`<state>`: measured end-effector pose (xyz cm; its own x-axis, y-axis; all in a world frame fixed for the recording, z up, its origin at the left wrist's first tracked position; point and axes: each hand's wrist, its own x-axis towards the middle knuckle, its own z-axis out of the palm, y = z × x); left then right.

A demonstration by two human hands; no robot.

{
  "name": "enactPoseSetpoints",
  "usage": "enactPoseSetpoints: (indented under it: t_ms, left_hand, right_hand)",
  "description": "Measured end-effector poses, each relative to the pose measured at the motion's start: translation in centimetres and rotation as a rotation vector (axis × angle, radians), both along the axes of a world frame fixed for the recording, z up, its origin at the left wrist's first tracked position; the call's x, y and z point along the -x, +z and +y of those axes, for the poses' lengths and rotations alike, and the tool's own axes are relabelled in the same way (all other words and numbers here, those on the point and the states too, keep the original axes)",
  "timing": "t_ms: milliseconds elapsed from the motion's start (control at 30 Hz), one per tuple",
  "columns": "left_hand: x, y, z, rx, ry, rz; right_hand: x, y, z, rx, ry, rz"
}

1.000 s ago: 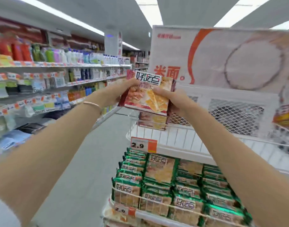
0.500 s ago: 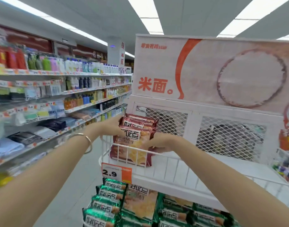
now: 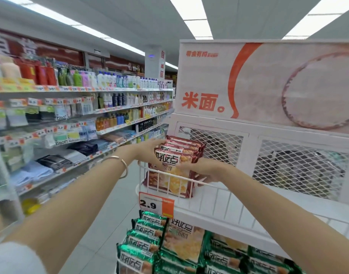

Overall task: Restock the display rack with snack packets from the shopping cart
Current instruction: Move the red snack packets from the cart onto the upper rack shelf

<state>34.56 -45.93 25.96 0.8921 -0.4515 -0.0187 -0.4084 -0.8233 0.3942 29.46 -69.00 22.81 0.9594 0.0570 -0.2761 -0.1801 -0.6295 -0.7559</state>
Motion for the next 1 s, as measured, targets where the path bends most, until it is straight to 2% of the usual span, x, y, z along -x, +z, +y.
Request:
enactPoseSetpoints:
  t_ms: [33, 100, 167, 267, 333, 367, 433, 500, 533, 633, 700, 767, 867, 1000]
  left_hand:
    - [0.5, -0.2, -0.1, 0.028, -0.015, -0.07]
    - [1.4, -0.6, -0.6, 0.047, -0.066, -0.189]
    - [2.1, -0.9, -1.0, -0.04, -0.121, -0.254]
    - [2.1, -0.9, -1.2, -0.121, -0.12, -0.296]
    - [2.5, -0.7, -1.1, -0.132, -0.112, -0.275]
    - [2.9, -0.6, -0.9, -0.094, -0.103, -0.242]
    - [3.7, -0.5, 0.4, 0.111, -0.053, -0.167]
    - [4.6, -0.9, 3.2, 0.301, 0.044, -0.181]
    - [4.9, -1.3, 5.2, 0.332, 0.101, -0.214]
    - [6.6, -3.7, 12.6, 0.329, 0.265, -0.254]
    - [8.4, -5.9, 17.9, 0.327, 0.357, -0.196]
    - [10.7, -8.7, 23.0, 0.319, 0.454, -0.102]
    - [15.5, -14.4, 30.7, 0.261, 0.587, 0.03]
    - [22.5, -21.8, 37.7, 0.213, 0.72, 0.242]
  right_hand:
    - [0.3, 0.1, 0.2, -0.03, -0.045, -0.105]
    - [0.7, 0.1, 0.3, 0.048, -0.099, -0.469]
    - [1.0, 0.3, 0.2, 0.23, 0.034, -0.704]
    - [1.1, 0.3, 0.5, 0.477, 0.194, -0.669]
    - [1.5, 0.7, 0.7, 0.503, 0.179, -0.609]
    - [1.9, 1.1, 1.0, 0.504, 0.178, -0.59]
    - [2.6, 1.9, 1.8, 0.468, 0.167, -0.589]
    - [3.5, 2.4, 3.6, 0.362, 0.093, -0.674]
    - [4.0, 2.3, 4.8, 0.318, 0.058, -0.734]
    - [5.5, 1.1, 9.9, 0.322, 0.036, -0.902]
    - [6.5, -0.3, 14.2, 0.343, 0.092, -1.014]
    - [7.7, -3.1, 18.9, 0.314, 0.192, -1.036]
    - [10.2, -9.4, 26.5, 0.221, 0.304, -0.897]
    - [12.9, -18.7, 34.5, 0.259, 0.495, -0.603]
